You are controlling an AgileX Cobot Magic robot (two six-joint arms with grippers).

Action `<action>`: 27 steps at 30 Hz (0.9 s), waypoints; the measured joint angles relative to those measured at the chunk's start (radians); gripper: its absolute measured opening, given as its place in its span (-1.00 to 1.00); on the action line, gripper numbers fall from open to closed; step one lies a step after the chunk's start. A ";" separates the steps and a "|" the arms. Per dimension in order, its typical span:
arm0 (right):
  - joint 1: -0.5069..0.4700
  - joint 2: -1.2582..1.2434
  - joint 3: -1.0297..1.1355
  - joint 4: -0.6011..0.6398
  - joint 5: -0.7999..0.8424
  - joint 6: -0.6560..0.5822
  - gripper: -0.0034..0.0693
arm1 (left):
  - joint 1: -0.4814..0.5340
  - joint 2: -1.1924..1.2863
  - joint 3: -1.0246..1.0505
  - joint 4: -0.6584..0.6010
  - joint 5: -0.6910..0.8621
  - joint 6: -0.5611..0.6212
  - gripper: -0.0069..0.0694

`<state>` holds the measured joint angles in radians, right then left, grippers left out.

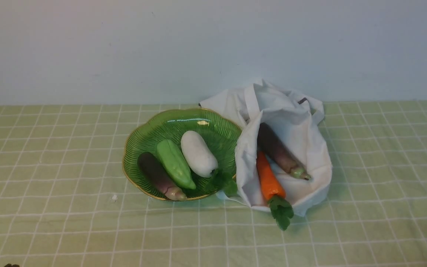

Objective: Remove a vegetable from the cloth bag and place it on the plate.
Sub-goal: Use the right arm to grab an eggplant from the bag

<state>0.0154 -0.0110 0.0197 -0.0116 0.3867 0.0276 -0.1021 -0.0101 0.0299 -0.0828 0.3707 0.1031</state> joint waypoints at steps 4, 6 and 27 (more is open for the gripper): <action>0.000 0.000 0.001 0.063 -0.006 0.043 -0.95 | 0.000 0.000 0.000 0.000 0.000 0.000 -0.83; 0.000 0.000 0.002 0.164 -0.012 0.105 -0.95 | 0.000 0.000 0.000 0.000 0.000 0.000 -0.83; 0.000 0.105 -0.220 0.700 -0.065 -0.065 -0.95 | 0.000 0.000 0.000 0.000 0.000 0.000 -0.83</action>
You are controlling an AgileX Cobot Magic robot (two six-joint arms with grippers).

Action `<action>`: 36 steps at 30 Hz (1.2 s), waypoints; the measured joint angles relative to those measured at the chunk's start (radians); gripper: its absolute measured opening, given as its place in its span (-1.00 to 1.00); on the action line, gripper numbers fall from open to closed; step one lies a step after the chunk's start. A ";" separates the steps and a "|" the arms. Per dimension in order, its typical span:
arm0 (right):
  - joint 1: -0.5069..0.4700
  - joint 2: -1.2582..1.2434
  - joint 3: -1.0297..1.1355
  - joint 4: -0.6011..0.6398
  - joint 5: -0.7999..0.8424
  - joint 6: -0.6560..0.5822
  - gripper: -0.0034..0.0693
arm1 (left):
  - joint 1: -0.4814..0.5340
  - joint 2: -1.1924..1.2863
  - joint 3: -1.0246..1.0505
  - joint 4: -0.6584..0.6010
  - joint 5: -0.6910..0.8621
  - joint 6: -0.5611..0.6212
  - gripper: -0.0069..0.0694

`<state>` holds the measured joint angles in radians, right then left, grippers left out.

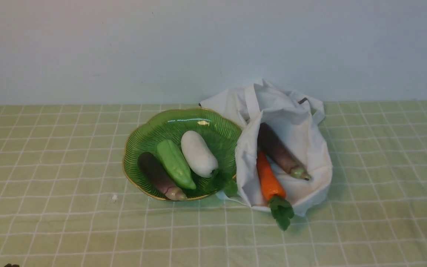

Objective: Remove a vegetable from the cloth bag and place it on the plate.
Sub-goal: Use the right arm to grab an eggplant from the bag

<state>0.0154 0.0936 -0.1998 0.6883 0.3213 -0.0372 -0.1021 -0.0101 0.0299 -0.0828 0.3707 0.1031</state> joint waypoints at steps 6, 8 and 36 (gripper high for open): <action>0.000 0.337 -0.224 -0.109 0.263 -0.124 -0.95 | 0.000 0.000 0.000 0.000 0.000 0.000 -0.83; 0.000 0.462 -0.275 -0.135 0.389 -0.130 -0.95 | 0.000 0.000 0.000 0.000 0.000 0.000 -0.83; 0.366 1.656 -1.005 -0.312 0.510 -0.300 -0.79 | 0.000 0.000 0.000 0.000 0.000 0.000 -0.83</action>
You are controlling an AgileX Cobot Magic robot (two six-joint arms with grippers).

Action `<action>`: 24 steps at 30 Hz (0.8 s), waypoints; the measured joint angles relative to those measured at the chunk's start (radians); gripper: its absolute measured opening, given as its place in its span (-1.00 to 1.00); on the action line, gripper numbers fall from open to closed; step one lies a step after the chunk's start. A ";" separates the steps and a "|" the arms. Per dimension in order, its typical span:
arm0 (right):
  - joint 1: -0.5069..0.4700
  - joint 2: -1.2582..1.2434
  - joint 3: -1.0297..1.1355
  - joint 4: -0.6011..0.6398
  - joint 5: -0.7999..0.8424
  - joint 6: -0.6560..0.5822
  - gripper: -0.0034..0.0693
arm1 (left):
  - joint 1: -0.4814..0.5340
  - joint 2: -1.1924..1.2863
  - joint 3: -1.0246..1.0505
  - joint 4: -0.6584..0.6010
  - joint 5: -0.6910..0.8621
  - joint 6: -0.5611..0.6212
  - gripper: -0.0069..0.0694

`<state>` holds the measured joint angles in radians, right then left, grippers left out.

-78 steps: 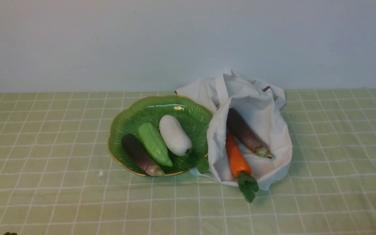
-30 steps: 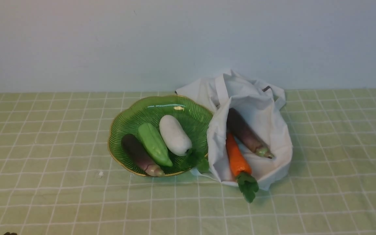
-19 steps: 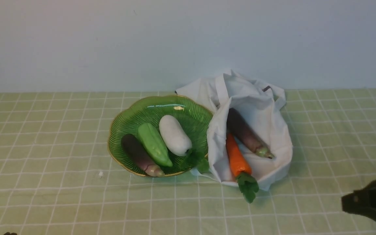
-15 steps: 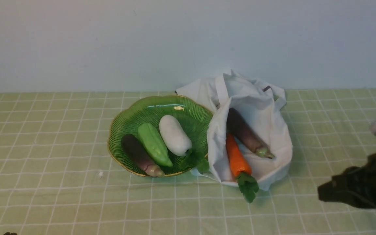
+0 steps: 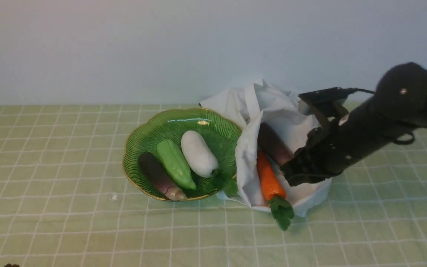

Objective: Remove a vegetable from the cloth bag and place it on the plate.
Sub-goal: Use the right arm to grab an eggplant from the bag

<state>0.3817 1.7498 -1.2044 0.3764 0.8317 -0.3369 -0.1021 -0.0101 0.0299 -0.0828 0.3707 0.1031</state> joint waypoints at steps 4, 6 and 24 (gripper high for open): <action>0.034 0.083 -0.123 -0.222 -0.001 0.239 -0.56 | 0.000 0.000 0.000 0.000 0.000 0.000 -0.83; 0.036 0.108 -0.149 -0.262 -0.002 0.285 -0.47 | 0.000 0.000 0.000 0.000 0.000 0.000 -0.83; 0.037 0.394 -0.314 -0.441 -0.076 0.363 0.11 | 0.000 0.000 0.000 0.000 0.000 0.000 -0.83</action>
<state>0.4187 2.1435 -1.5187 -0.0643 0.7562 0.0263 -0.1021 -0.0101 0.0299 -0.0828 0.3707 0.1031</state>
